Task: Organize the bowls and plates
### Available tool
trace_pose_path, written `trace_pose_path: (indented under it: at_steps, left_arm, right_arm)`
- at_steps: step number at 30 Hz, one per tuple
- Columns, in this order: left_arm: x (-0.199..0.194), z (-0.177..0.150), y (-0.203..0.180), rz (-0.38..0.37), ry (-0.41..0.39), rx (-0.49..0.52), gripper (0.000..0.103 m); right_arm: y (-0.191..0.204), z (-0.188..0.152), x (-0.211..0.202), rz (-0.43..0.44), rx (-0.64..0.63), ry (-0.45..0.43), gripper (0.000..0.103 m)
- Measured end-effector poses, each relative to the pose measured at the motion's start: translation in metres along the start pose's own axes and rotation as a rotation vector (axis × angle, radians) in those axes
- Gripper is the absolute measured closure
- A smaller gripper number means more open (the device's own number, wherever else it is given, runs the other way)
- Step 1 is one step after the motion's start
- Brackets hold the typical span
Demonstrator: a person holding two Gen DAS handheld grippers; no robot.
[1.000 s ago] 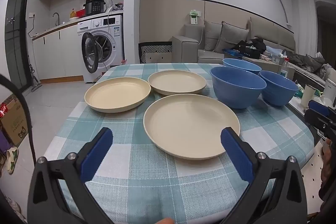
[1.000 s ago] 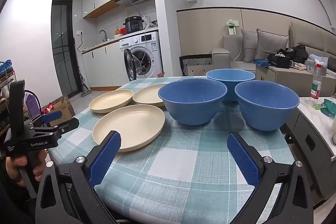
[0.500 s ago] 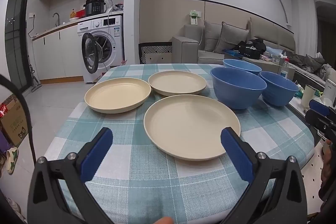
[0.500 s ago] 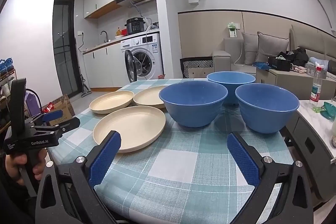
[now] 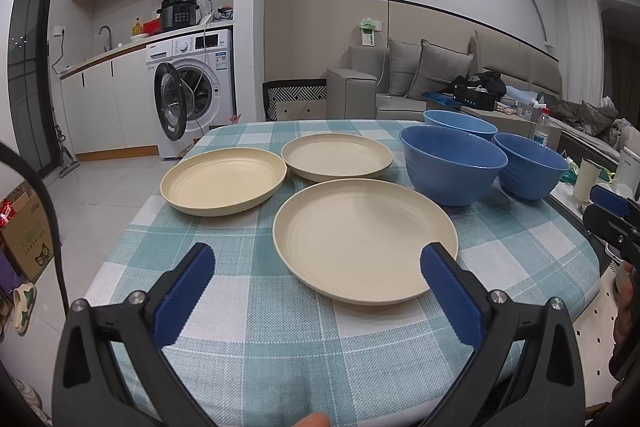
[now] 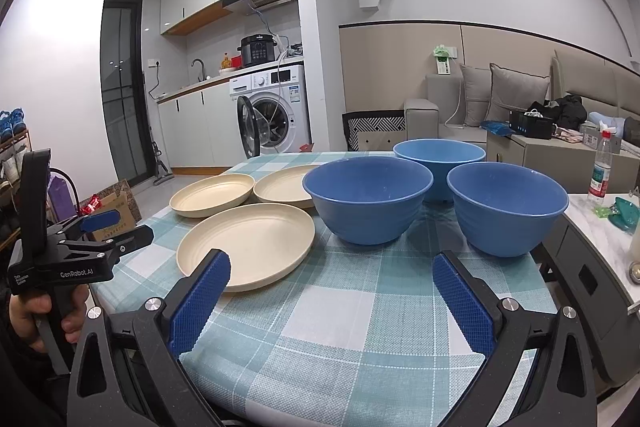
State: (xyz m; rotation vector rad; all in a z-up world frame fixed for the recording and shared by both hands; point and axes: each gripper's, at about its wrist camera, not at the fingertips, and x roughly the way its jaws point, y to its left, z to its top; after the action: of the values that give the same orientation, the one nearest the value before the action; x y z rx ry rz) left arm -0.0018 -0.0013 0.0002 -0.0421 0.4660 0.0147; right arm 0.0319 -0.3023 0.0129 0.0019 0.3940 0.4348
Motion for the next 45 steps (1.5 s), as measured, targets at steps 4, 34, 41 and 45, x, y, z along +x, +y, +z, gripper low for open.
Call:
trace_pose_path:
  at_steps: [4, 34, 41, 45]
  left_arm:
    - [0.0001, 0.0004, 0.0001, 0.001, 0.000, 0.000, 0.000]
    - [0.0000, 0.0026, 0.0032, -0.009, -0.009, -0.002, 0.000]
    - [-0.0001, 0.0022, 0.0032, -0.008, -0.009, -0.002, 0.000]
    - [-0.0001, 0.0025, 0.0034, -0.009, -0.009, -0.001, 0.000]
  right_arm:
    - [0.0006, -0.0006, -0.0003, 0.000, 0.000, -0.001, 0.000]
    - [-0.0014, -0.0015, 0.0025, -0.004, 0.005, 0.005, 0.000]
    - [-0.0010, -0.0017, 0.0031, -0.005, 0.005, 0.003, 0.000]
    - [-0.0011, -0.0016, 0.0028, -0.004, 0.004, 0.004, 0.000]
